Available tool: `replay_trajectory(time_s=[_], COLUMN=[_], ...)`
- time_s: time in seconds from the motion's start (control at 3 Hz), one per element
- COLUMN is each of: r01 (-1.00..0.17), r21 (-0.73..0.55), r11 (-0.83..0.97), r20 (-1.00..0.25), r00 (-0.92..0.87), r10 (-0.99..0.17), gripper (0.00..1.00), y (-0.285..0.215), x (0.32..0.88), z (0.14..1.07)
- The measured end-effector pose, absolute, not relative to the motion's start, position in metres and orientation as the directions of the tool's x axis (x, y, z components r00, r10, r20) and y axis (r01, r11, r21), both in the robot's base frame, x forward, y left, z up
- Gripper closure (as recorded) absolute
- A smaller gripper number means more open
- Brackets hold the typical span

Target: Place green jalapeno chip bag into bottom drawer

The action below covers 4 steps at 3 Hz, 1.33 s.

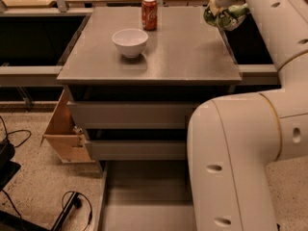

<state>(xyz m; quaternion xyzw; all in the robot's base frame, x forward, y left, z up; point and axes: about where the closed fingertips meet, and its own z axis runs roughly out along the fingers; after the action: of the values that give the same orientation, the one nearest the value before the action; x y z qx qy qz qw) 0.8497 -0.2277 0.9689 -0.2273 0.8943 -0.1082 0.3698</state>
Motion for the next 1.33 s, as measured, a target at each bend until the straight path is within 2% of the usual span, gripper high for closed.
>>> replay_trajectory(time_s=[0.33, 0.67, 1.0, 1.33], r01=[-0.297, -0.25, -0.256, -0.263], r21=[-0.394, -0.408, -0.371, -0.371], r11=[0.87, 0.878, 0.893, 0.89], r20=[-0.616, -0.681, -0.756, -0.734], r00=[-0.617, -0.557, -0.475, -0.505], r10=[-0.49, -0.475, -0.45, -0.455], gripper=[1.0, 1.0, 1.0, 1.0], y=[-0.266, -0.284, -0.296, -0.299], x=[0.789, 0.745, 0.688, 0.689], z=[1.021, 1.063, 1.067, 1.047])
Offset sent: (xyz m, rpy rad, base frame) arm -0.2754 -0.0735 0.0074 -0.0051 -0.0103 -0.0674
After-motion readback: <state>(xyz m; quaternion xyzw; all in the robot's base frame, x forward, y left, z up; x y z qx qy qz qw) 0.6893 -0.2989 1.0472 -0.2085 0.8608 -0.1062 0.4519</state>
